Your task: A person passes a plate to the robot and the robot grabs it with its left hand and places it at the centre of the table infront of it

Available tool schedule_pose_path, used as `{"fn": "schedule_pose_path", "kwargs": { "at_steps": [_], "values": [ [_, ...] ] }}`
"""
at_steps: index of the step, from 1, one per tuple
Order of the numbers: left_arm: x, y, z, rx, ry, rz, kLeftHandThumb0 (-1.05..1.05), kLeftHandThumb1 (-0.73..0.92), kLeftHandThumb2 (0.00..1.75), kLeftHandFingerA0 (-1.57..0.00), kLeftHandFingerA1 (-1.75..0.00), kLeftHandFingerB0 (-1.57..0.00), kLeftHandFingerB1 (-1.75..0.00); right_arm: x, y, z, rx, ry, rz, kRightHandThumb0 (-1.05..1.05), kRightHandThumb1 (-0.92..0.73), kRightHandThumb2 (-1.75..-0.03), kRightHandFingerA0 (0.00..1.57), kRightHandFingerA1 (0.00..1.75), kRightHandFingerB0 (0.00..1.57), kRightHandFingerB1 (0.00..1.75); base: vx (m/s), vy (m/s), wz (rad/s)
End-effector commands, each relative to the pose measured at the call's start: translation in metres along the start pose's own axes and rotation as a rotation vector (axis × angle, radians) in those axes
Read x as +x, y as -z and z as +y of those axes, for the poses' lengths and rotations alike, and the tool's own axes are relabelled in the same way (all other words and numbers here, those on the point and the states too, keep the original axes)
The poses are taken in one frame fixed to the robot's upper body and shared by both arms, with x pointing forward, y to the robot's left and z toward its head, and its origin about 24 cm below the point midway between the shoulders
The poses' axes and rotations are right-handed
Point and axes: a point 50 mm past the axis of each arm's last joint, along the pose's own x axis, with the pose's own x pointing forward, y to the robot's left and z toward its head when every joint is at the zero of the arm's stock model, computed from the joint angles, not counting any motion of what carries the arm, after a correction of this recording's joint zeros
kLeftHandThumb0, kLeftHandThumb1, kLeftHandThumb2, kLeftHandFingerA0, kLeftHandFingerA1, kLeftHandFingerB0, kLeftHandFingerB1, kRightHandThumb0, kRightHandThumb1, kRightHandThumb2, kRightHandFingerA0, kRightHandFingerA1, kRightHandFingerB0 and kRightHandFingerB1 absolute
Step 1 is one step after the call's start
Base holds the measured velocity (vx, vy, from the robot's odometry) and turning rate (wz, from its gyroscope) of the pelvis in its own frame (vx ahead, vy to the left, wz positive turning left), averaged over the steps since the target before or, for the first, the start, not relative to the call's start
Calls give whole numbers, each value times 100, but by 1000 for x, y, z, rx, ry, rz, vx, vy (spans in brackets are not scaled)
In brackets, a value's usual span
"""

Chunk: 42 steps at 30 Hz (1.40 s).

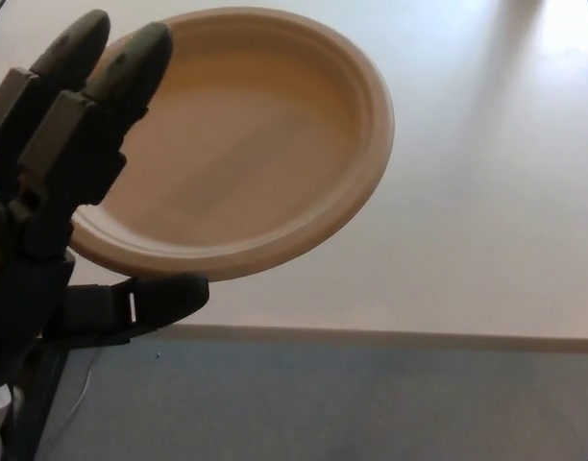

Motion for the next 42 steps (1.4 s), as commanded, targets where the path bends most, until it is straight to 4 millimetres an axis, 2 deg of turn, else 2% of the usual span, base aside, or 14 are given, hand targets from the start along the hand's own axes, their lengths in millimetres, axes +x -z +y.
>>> {"fn": "schedule_pose_path", "kwargs": {
  "at_steps": [1,14,17,18,21,22,23,24,26,28,33,34,41,42],
  "values": [
    [-24,-3,-37,408,312,-228,-79,47,89,-5,-10,-4,-10,4,-9,-21,-13,65,23,-80,-86,-64,16,61,17,48,0,0,0],
    [-50,-10,-41,379,398,-226,-73,42,84,0,-7,0,-9,5,-15,-26,-39,71,23,-88,-84,-65,21,61,17,46,0,0,0],
    [-54,-4,-45,430,450,-194,-68,42,77,0,0,0,-4,5,-15,-25,-31,63,26,-86,-84,-65,19,60,16,46,0,0,0],
    [-55,-3,-45,442,453,-197,-67,47,55,0,-1,0,0,6,-15,-24,-35,62,24,-85,-84,-65,20,60,17,45,0,0,0],
    [-52,0,-48,483,444,-214,-76,48,81,0,0,0,-3,7,-20,-25,-32,66,14,-86,-84,-65,18,60,16,45,0,0,0],
    [-49,3,-51,464,410,-212,-65,41,80,0,-15,0,-14,7,-21,-26,-23,69,10,-84,-61,-106,17,62,12,54,0,0,0],
    [-48,4,-52,457,387,-210,-65,41,80,0,-15,0,-14,7,-21,-26,-17,70,8,-84,-61,-106,17,62,12,54,0,0,0],
    [-46,7,-54,461,352,-205,-74,47,76,-15,-10,-14,-7,7,-20,-26,-14,69,9,-88,-83,-65,19,63,17,48,0,0,0],
    [-42,10,-56,475,316,-194,-66,44,63,-11,-28,-12,-24,7,-20,-26,-23,68,10,-89,-83,-65,20,63,18,48,0,0,0],
    [-37,14,-59,478,269,-183,-63,42,69,-15,-36,-10,-34,7,-20,-26,-31,68,7,-87,-84,-65,20,61,17,48,0,0,0],
    [-21,26,-65,500,183,-157,-57,54,57,-20,-28,-17,-27,7,-20,-24,-49,62,12,-90,-85,-66,18,61,16,47,0,0,0],
    [-18,27,-66,510,168,-155,-64,47,74,-16,-38,-12,-36,7,-20,-24,-37,64,10,-89,-83,-65,19,60,17,45,0,0,0],
    [8,39,-70,571,84,-169,-65,53,79,-20,-41,-13,-38,9,-30,-26,-24,63,-17,-88,-84,-66,18,64,16,50,0,0,0],
    [9,40,-70,577,82,-172,-64,54,80,-20,-41,-13,-38,9,-31,-26,-22,61,-20,-85,-62,-107,18,63,12,55,0,0,0]
  ]
}}
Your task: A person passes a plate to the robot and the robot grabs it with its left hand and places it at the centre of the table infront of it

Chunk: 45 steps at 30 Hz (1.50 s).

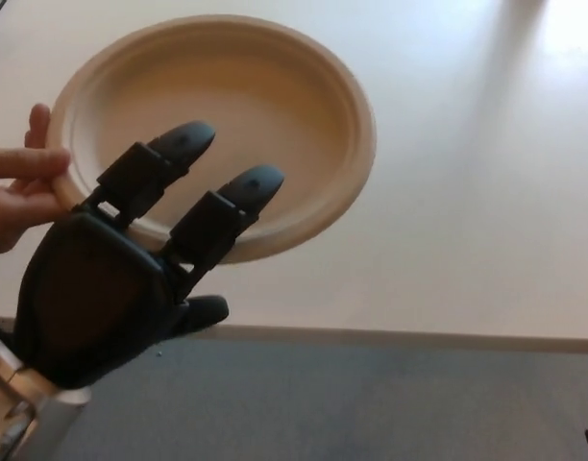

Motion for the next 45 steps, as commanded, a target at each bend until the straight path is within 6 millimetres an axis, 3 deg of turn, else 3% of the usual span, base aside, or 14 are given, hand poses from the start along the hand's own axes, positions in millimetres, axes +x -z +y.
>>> {"fn": "schedule_pose_path", "kwargs": {
  "at_steps": [1,2,4,5,6,7,8,12,22,38,39,40,41,45],
  "values": [
    [17,13,-5,177,-118,-1,-64,54,80,-20,-41,-13,-38,2,-7,-18,-17,43,2,-85,-62,-107,18,63,12,55,0,0,0],
    [18,14,-5,180,-119,-3,-63,55,80,-21,-41,-14,-38,2,-7,-18,-23,44,1,-91,-84,-66,19,65,17,51,0,0,0],
    [20,15,-6,178,-130,-4,-63,54,81,-23,-42,-15,-39,1,-6,-19,-23,43,4,-92,-84,-66,18,64,16,49,0,0,0],
    [21,16,-6,177,-134,-4,-61,52,80,-26,-43,-19,-40,1,-6,-19,-17,44,4,-86,-62,-107,16,63,12,55,0,0,0],
    [21,17,-7,176,-139,-4,-61,52,80,-26,-43,-19,-40,2,-7,-18,-8,45,3,-86,-62,-107,16,63,12,55,0,0,0],
    [21,18,-7,177,-145,0,-50,62,59,-40,-33,-33,-32,2,-7,-19,-24,48,4,-91,-81,-66,17,63,15,48,0,0,0],
    [22,19,-7,170,-151,9,-40,60,59,-66,-43,-53,-38,2,-7,-19,-33,50,7,-88,-84,-66,19,64,17,49,0,0,0],
    [26,24,-2,126,-187,37,-30,54,58,-91,-54,-77,-47,2,-8,-18,-38,50,3,-89,-84,-66,22,66,18,50,0,0,0],
    [34,28,6,83,-225,29,-15,51,56,-88,-51,-76,-50,3,-12,-18,-38,53,0,-88,-84,-65,23,64,18,49,0,0,0],
    [40,22,13,78,-255,-12,-20,49,55,-93,-53,-77,-52,5,-18,-17,-79,52,-13,-91,-84,-67,27,68,19,51,0,0,0],
    [41,22,13,77,-258,-13,-20,48,54,-95,-54,-78,-52,5,-18,-18,-81,51,-12,-90,-64,-101,25,66,20,56,0,0,0],
    [41,22,13,75,-260,-15,-20,48,54,-95,-54,-78,-52,5,-18,-18,-86,50,-11,-90,-64,-101,25,66,20,56,0,0,0],
    [42,21,12,75,-262,-14,-21,48,54,-96,-54,-78,-52,5,-18,-17,-78,49,-8,-90,-84,-66,25,66,21,50,0,0,0],
    [49,23,5,60,-265,-35,-19,50,55,-95,-55,-76,-52,6,-22,-19,-62,50,-15,-90,-84,-66,25,67,21,51,0,0,0]
  ]
}}
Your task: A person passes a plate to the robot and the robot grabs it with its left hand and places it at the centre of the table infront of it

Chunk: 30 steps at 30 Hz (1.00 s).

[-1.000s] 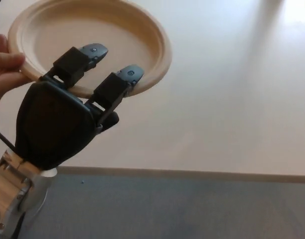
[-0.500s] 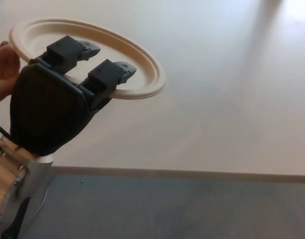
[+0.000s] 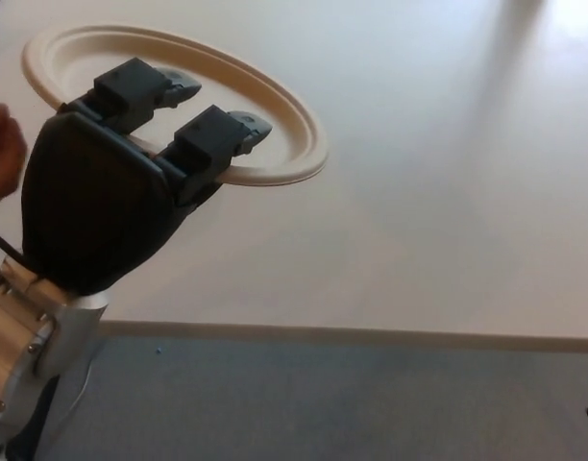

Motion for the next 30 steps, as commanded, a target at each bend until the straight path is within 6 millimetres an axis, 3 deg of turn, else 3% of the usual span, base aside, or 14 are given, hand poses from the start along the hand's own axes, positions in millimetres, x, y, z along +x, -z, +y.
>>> {"fn": "schedule_pose_path", "kwargs": {
  "at_steps": [1,9,10,13,15,16,23,27,28,29,30],
  "values": [
    [7,3,-7,-13,-24,-31,-19,50,55,-96,-54,-76,-51,0,-1,-11,11,28,12,-89,-84,-65,24,67,21,51,0,0,0],
    [21,-2,-29,-28,-76,-62,-17,48,54,-91,-51,-77,-50,1,-1,-8,-16,22,16,-89,-84,-66,25,65,22,49,0,0,0],
    [26,-3,-33,-41,-90,-79,-24,45,63,-85,-57,-74,-58,1,-2,-8,-15,25,12,-89,-84,-65,27,65,24,49,0,0,0],
    [32,-4,-41,-62,-97,-99,-15,50,55,-89,-54,-76,-54,1,-2,-8,-17,26,13,-89,-83,-65,27,64,25,48,0,0,0],
    [36,-4,-53,-60,-96,-96,-22,46,62,-87,-58,-74,-58,1,-2,-9,-29,23,9,-89,-84,-66,28,65,25,49,0,0,0],
    [37,-3,-59,-62,-92,-92,-21,46,61,-87,-57,-74,-57,1,-2,-9,-36,23,12,-88,-65,-112,33,67,17,53,0,0,0],
    [50,5,-94,-88,0,-19,-17,53,56,-88,-56,-74,-53,2,-8,-6,-52,16,-9,-88,-65,-112,34,69,18,54,0,0,0],
    [53,8,-105,-114,52,38,-18,55,57,-89,-55,-75,-54,4,-13,-4,-65,13,-15,-88,-65,-112,35,69,18,54,0,0,0],
    [54,8,-108,-114,66,52,-19,54,57,-89,-56,-75,-54,4,-13,-4,-63,11,-17,-91,-83,-65,28,67,26,50,0,0,0],
    [55,9,-111,-113,85,68,-19,54,57,-89,-56,-75,-54,4,-14,-3,-61,7,-20,-91,-83,-65,28,67,26,50,0,0,0],
    [57,9,-117,-131,141,106,-18,53,55,-86,-59,-74,-55,4,-16,-3,-66,2,-28,-90,-66,-113,33,68,18,54,0,0,0]
  ]
}}
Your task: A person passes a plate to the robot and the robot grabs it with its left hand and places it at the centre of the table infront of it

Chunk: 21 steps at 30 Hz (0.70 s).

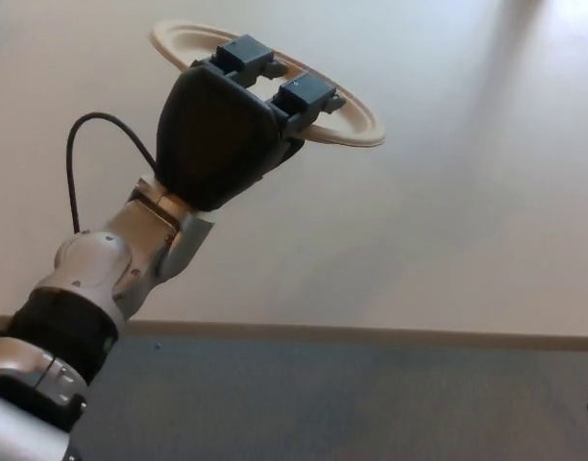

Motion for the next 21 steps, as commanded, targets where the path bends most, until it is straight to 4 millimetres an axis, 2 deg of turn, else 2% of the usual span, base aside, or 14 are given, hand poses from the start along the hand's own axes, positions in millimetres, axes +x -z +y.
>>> {"fn": "schedule_pose_path", "kwargs": {
  "at_steps": [1,2,8,9,12,13,14,21],
  "values": [
    [14,6,-14,-55,54,114,-18,53,55,-86,-59,-74,-55,2,-8,-4,-29,9,-17,-90,-66,-113,33,68,18,54,0,0,0],
    [14,7,-15,-56,63,124,-18,53,55,-86,-58,-74,-54,2,-9,-3,-36,7,-17,-91,-85,-66,29,65,27,50,0,0,0],
    [18,9,-24,-111,153,223,-21,57,57,-88,-61,-75,-55,3,-12,-3,-62,9,-26,-92,-85,-66,28,65,27,50,0,0,0],
    [19,10,-27,-127,188,255,-18,57,57,-88,-63,-75,-55,3,-14,-4,-74,8,-29,-92,-69,-114,28,65,22,55,0,0,0],
    [20,12,-30,-136,234,287,-17,56,56,-89,-62,-76,-56,4,-17,-3,-85,4,-35,-92,-69,-114,29,65,21,54,0,0,0],
    [20,12,-31,-133,267,294,-18,57,57,-87,-64,-75,-56,4,-17,-3,-78,3,-37,-90,-84,-65,28,63,28,49,0,0,0],
    [19,12,-34,-139,305,305,-18,58,57,-86,-62,-76,-56,5,-18,-3,-75,2,-39,-87,-66,-111,31,66,22,55,0,0,0],
    [7,4,-48,-216,438,356,-16,58,57,-82,-59,-77,-56,5,-20,-1,-71,-2,-46,-88,-66,-111,33,67,22,55,0,0,0]
  ]
}}
